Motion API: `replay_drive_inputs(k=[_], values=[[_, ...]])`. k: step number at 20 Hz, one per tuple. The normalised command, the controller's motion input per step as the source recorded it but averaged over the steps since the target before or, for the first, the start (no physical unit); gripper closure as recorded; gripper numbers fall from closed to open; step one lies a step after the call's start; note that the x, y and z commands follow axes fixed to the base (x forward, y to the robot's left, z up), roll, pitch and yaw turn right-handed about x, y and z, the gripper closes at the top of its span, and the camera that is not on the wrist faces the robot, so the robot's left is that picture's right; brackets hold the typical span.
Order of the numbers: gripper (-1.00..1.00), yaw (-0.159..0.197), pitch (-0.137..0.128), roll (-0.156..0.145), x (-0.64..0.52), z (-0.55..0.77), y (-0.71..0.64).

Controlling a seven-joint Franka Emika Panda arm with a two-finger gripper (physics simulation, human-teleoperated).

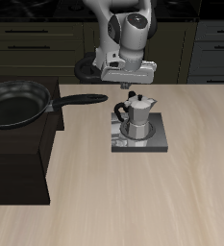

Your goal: Place the moka pot on the stove and turn on the stove

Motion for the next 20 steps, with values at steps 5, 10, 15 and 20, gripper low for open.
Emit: replay_drive_inputs(k=[5,10,15,20], values=[[1.0,0.064,0.013,-0.028,0.1,0.08,-0.13],[1.0,0.043,-0.002,0.054,-0.06,0.05,0.37],[-1.0,-0.034,0.072,0.041,0.08,0.03,0.19],[-1.0,-0.027,-0.032,0.038,0.0,0.29,0.12]])
